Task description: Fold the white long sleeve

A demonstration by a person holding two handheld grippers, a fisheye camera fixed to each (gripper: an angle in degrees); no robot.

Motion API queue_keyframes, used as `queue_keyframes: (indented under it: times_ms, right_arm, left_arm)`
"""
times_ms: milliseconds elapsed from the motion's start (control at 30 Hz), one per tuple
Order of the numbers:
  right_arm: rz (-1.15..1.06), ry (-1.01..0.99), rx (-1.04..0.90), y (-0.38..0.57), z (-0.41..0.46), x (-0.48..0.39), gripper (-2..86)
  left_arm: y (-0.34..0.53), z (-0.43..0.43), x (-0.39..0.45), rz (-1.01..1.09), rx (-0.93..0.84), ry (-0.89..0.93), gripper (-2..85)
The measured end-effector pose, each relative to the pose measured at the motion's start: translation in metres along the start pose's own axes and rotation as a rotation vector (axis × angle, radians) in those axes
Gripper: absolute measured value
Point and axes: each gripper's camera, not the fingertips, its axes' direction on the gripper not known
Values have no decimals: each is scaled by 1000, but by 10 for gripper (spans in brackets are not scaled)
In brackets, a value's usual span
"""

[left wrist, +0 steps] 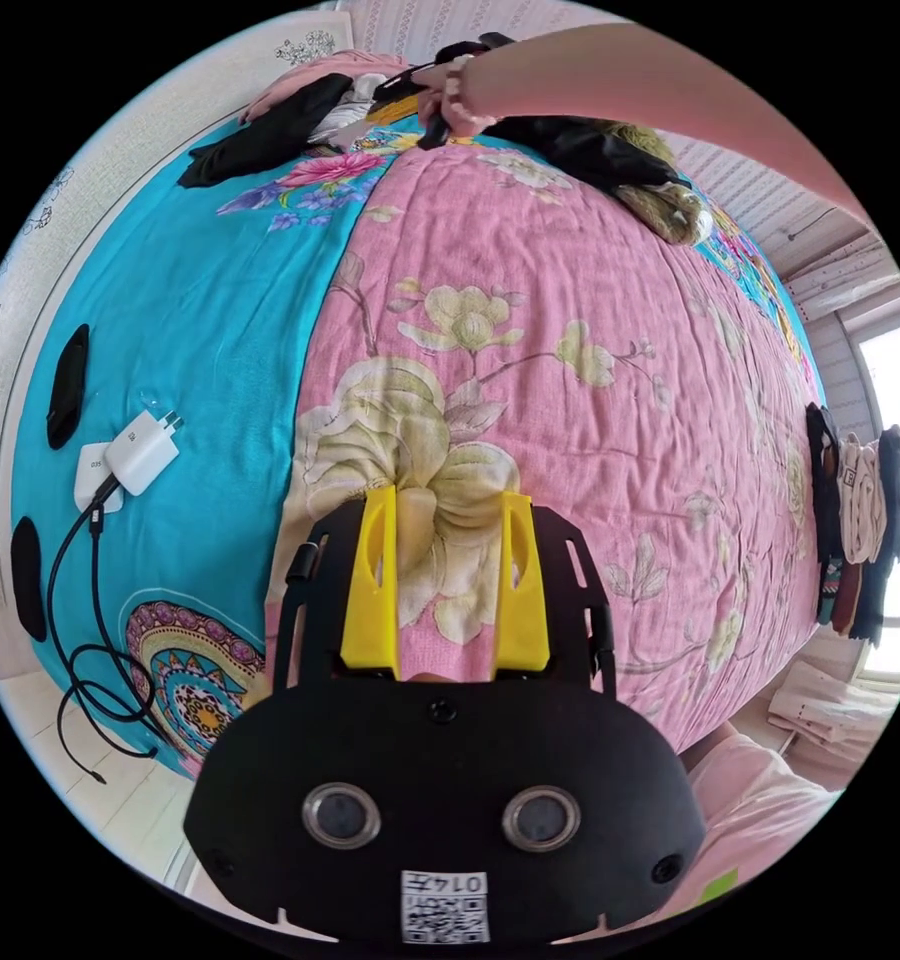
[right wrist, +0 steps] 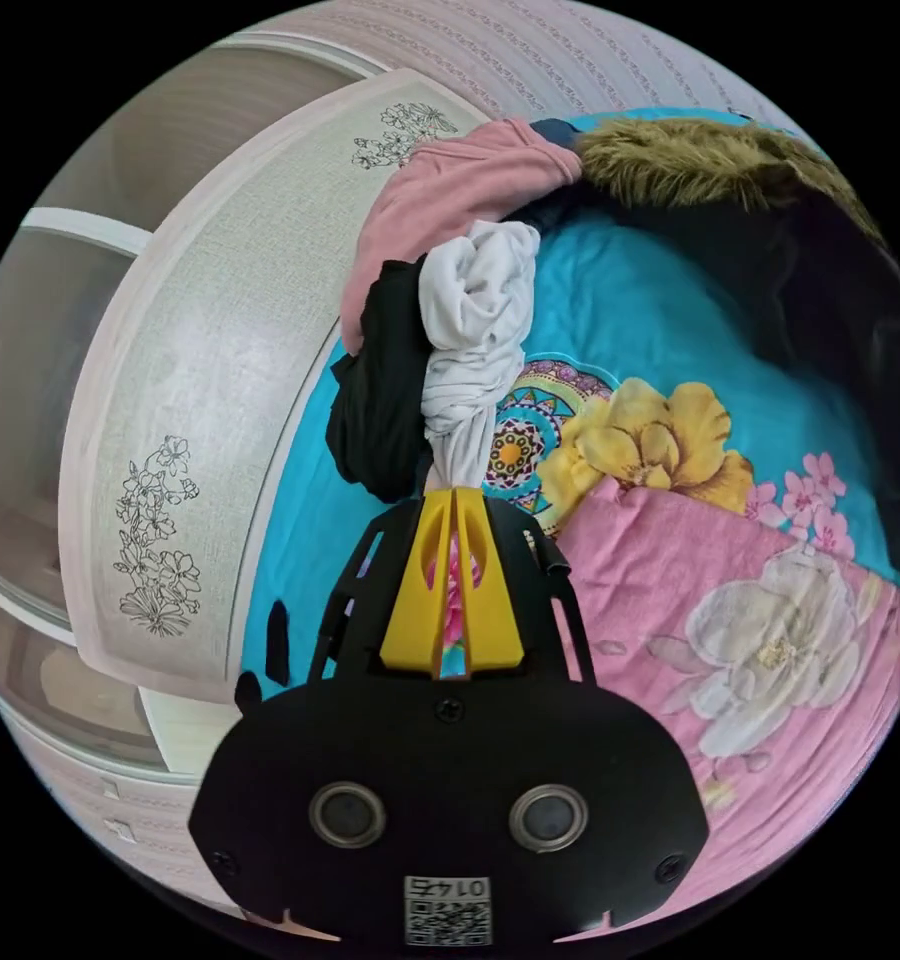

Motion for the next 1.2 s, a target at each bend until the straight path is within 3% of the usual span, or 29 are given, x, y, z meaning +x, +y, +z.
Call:
queue_keyframes:
  times_ms: [200,433,600,733,833,933,1100,1200]
  right_arm:
    - [-198,-186,-17,66,-144,-54,-2]
    - [-315,-169,153,215,-382,-106,-4]
    - [-392,-285,303,317,-524,-160,-5]
    - [-539,-214,434,410,-647,-229,-5]
    - [-516,-115,566,473,-721,-248,-4]
    - [-343,127,518,512,-739,-225,-3]
    - [-22,-95,556,563,-723,-144,-3]
    - [36,-132,524,582,-712,-132,-3]
  left_arm:
    - [7,0,-4,-12,-12,-1,147]
    - [26,-13,-9,-12,32,20,144]
    - [47,-55,-8,-6,145,112,136]
    - [52,-92,4,51,244,125,138]
    - [49,-112,17,87,289,168,141]
    - [43,-118,33,127,327,219,140]
    - [43,-83,50,82,190,445,129]
    - [55,-70,64,96,105,421,131]
